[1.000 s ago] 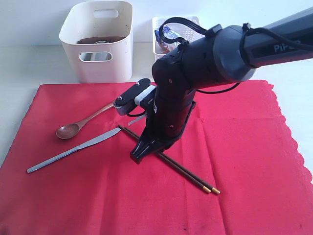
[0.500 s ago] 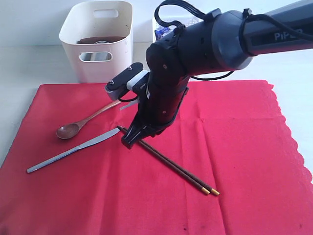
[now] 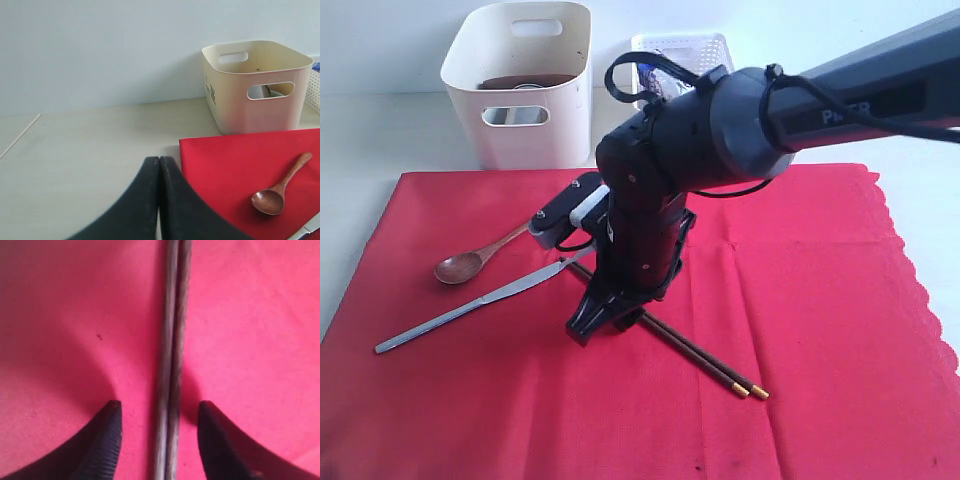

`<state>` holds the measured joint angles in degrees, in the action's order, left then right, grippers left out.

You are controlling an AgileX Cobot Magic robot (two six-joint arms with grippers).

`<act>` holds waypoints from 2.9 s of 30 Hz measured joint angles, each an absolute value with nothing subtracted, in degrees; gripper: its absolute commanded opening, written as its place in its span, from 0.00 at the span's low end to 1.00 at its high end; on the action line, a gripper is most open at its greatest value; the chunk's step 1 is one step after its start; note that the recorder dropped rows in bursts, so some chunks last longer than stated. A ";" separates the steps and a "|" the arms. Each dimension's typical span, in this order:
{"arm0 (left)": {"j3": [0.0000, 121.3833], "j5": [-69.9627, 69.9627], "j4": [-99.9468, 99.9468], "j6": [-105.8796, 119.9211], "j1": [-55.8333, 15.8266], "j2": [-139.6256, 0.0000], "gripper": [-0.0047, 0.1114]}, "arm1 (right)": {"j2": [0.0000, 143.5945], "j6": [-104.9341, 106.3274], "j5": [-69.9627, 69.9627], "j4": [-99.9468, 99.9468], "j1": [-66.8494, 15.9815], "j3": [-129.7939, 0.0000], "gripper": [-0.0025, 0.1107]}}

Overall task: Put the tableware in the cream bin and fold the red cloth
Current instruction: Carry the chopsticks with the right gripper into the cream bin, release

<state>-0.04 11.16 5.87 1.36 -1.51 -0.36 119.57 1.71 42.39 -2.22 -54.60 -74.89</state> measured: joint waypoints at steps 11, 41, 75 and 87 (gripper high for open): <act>-0.04 11.16 5.87 1.36 -1.51 -0.36 0.05 | 120.95 1.46 44.19 -1.11 -54.84 -75.88 0.14; -0.04 11.16 5.87 1.36 -1.51 -0.36 0.05 | 112.40 1.36 47.54 -4.38 -54.96 -76.37 0.02; -0.04 11.16 5.87 1.36 -1.51 -0.36 0.05 | 130.97 1.36 23.01 2.71 -45.08 -129.89 0.02; -0.04 11.16 5.87 1.36 -1.51 -0.36 0.05 | 139.77 1.77 8.32 2.71 -43.70 -133.27 0.02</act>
